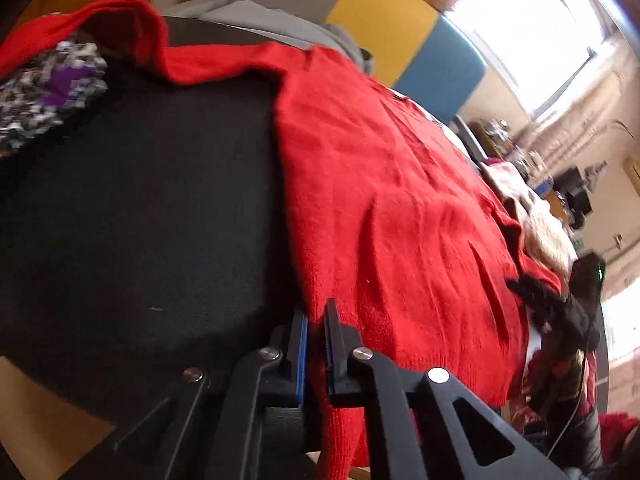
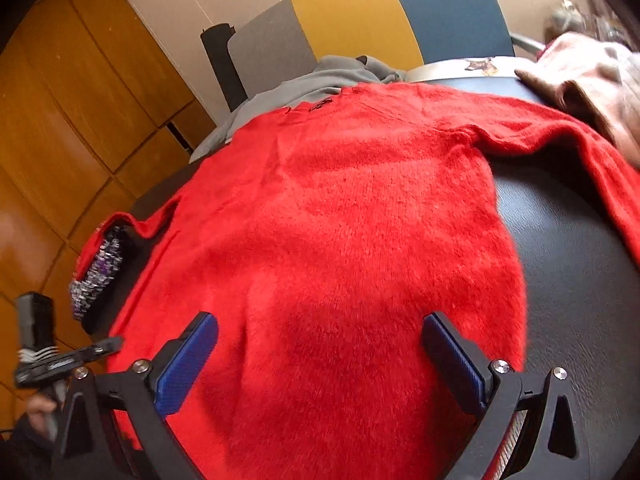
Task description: Fold clothes
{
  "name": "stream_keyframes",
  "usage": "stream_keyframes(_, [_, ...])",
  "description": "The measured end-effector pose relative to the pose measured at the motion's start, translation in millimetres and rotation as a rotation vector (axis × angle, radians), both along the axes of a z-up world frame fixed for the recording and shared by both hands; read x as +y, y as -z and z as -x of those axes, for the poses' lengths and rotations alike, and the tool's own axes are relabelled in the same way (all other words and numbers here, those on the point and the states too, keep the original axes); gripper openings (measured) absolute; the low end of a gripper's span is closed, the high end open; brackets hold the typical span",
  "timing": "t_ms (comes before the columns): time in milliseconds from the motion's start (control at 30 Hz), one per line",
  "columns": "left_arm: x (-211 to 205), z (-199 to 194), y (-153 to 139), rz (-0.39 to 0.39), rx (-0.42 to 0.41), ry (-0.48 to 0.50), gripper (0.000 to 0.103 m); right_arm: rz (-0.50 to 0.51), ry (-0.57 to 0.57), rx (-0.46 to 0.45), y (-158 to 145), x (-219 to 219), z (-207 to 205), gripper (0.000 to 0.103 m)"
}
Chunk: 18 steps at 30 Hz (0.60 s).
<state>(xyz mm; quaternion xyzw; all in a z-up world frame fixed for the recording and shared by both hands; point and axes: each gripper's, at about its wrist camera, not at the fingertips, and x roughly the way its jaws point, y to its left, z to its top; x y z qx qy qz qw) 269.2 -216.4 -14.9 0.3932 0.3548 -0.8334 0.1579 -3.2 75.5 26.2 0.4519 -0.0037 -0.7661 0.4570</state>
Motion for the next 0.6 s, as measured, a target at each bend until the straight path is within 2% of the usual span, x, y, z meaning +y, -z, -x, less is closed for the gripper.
stream_keyframes(100, [-4.2, -6.8, -12.1, 0.009, 0.008, -0.003, 0.005, -0.034, -0.049, 0.011, -3.8, 12.8, -7.4, 0.103])
stream_keyframes(200, [3.7, 1.7, -10.3, 0.080, -0.087, 0.034, 0.005, -0.069, -0.086, 0.026, 0.9, 23.9, -14.1, 0.103])
stream_keyframes(267, [5.1, 4.8, -3.8, 0.087, -0.144, 0.035, 0.007, -0.088, -0.096, 0.061, 1.7, 24.8, -15.9, 0.103])
stream_keyframes(400, [2.7, -1.4, -13.9, 0.125, -0.175, -0.001, 0.014, -0.087, -0.094, 0.071, -5.8, 20.0, -16.4, 0.103])
stream_keyframes(467, [5.2, -6.6, -25.1, 0.115, -0.141, 0.021, 0.019, -0.084, -0.094, 0.076, -10.1, 17.5, -16.7, 0.103])
stream_keyframes(533, [6.8, -9.5, -43.9, 0.185, -0.119, 0.009, 0.019, -0.082, -0.093, 0.080, -14.4, 15.0, -17.0, 0.103])
stream_keyframes(600, [6.1, -5.4, -65.4, 0.216, -0.037, -0.001, 0.023, -0.079, -0.092, 0.085, -18.7, 12.5, -17.3, 0.103])
